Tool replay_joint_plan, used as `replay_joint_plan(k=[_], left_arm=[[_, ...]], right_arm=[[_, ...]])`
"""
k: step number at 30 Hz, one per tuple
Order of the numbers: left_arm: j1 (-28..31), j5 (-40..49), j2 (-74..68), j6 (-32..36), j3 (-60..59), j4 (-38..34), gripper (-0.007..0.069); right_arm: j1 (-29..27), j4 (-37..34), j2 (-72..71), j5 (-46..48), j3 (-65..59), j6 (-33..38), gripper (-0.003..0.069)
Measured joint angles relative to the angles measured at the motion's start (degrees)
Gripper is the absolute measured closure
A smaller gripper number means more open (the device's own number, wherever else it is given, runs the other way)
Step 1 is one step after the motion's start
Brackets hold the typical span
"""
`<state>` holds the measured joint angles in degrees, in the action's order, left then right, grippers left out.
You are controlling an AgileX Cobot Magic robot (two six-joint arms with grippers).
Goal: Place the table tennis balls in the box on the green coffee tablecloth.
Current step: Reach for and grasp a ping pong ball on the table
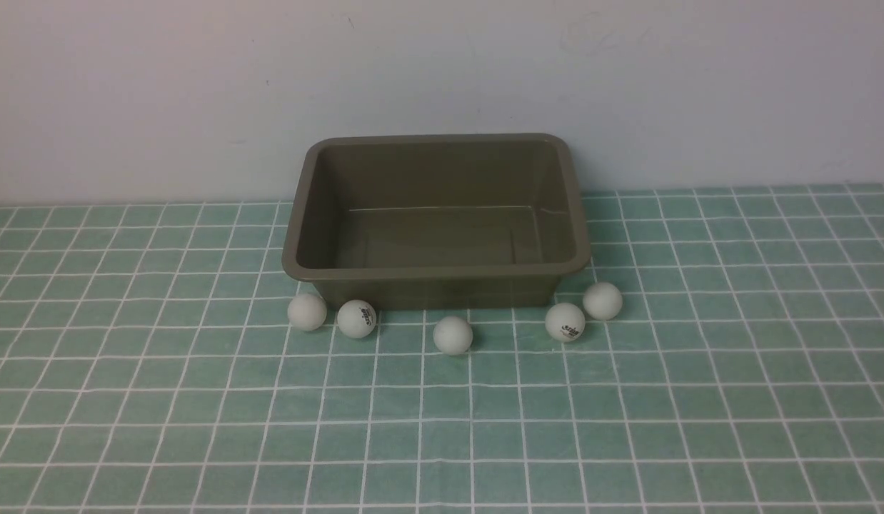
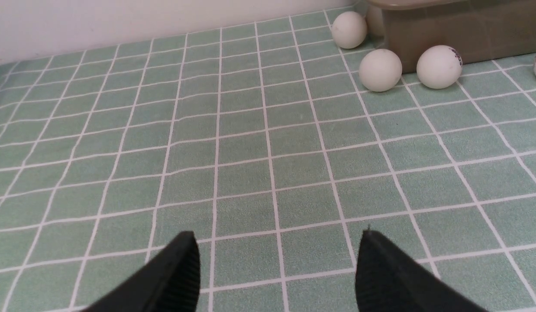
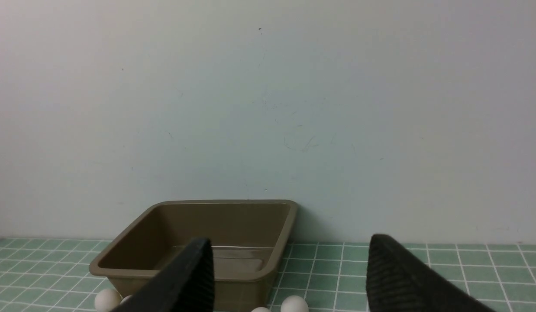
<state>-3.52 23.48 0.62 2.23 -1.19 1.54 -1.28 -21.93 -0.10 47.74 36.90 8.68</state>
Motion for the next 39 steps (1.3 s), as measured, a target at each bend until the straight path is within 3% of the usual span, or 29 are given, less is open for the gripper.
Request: replay_joint_plan(k=[16, 26, 39], left_arm=[[0.0, -1.15, 0.0, -0.31, -0.21, -1.54, 0.0186], [0.0, -3.61, 0.0, -0.63, -0.42, -12.88, 0.0186], [0.0, -14.64, 0.0, -0.86, -0.42, -33.35, 0.0186]], right_arm=[[0.0, -0.06, 0.0, 2.73, 0.0, 0.0, 0.0227], [0.0, -0.06, 0.0, 3.51, 0.0, 0.0, 0.0227], [0.0, -0.06, 0.0, 6.72, 0.0, 0.0, 0.0227]])
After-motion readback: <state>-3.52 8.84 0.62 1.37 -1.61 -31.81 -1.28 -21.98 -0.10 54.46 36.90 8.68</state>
